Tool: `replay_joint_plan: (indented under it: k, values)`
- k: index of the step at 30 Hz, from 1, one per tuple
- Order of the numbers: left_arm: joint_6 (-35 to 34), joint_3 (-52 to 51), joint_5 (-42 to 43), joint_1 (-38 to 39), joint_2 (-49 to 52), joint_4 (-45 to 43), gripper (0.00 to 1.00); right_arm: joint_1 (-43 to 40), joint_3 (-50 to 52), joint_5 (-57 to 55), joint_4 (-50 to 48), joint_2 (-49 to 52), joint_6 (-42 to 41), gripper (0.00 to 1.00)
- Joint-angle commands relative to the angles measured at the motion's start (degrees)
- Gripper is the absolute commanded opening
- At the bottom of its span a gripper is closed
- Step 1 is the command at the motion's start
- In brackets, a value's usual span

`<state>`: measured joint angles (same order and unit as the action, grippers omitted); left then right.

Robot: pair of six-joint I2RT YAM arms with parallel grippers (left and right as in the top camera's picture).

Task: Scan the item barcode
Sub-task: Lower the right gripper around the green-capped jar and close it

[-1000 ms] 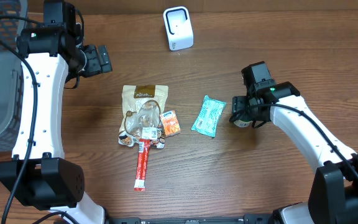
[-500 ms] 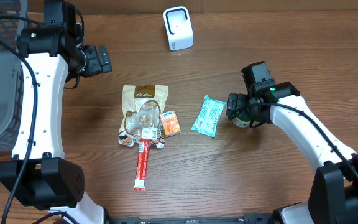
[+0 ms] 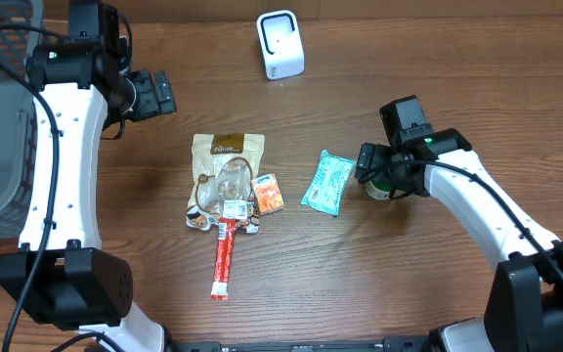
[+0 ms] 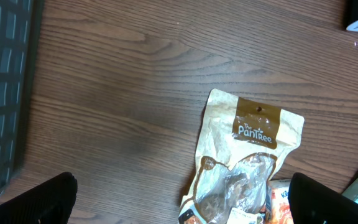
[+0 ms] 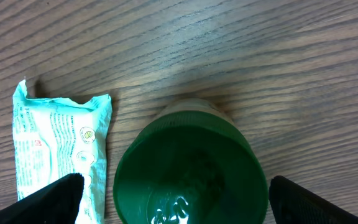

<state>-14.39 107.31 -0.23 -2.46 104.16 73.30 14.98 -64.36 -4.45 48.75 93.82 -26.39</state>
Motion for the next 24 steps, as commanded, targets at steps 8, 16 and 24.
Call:
replay_joint_plan:
  k: [8, 16, 24]
  values:
    - [0.48, 0.92, 0.04, 0.24, -0.02, -0.02, 1.0, -0.44, 0.31, 0.02, -0.7, 4.94, -0.66, 0.93]
    - [0.48, 0.92, 0.04, 0.24, -0.02, -0.02, 1.0, -0.44, 0.31, 0.0, -0.7, 5.33, -0.66, 0.88]
    - [0.48, 0.92, 0.04, 0.24, -0.02, -0.02, 1.0, -0.44, 0.31, 0.0, -0.5, 5.33, -0.66, 0.88]
